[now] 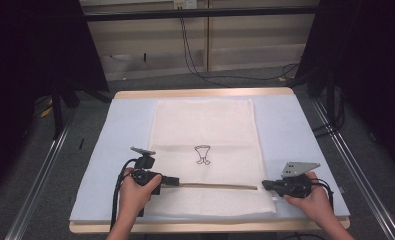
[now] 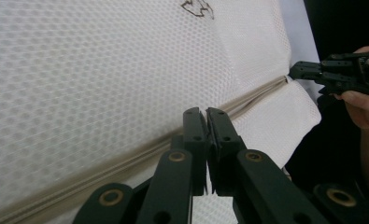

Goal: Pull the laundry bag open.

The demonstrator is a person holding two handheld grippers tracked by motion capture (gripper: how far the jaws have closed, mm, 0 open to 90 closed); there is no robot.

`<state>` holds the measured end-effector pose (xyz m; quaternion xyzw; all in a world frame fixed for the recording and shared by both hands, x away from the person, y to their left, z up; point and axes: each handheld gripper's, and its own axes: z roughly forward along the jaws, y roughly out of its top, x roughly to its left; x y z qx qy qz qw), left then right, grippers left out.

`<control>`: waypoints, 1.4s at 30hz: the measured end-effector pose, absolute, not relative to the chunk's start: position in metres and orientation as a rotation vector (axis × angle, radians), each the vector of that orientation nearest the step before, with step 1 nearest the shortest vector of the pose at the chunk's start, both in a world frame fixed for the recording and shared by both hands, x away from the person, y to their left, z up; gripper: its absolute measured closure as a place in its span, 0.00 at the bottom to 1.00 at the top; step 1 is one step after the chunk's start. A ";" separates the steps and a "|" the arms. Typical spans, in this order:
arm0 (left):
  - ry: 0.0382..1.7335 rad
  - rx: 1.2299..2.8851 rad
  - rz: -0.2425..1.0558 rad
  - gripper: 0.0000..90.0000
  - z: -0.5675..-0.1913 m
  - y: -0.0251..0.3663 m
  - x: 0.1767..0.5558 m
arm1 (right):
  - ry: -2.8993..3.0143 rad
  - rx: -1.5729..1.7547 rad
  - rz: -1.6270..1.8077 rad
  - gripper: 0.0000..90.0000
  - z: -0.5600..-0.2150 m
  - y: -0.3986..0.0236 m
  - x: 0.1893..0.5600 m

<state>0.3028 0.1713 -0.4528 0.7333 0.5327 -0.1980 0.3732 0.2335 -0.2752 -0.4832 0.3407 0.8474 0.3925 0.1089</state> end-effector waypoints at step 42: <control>1.452 1.783 -0.475 0.97 -0.453 0.241 0.297 | 2.489 0.990 1.143 1.00 -0.483 -0.275 0.233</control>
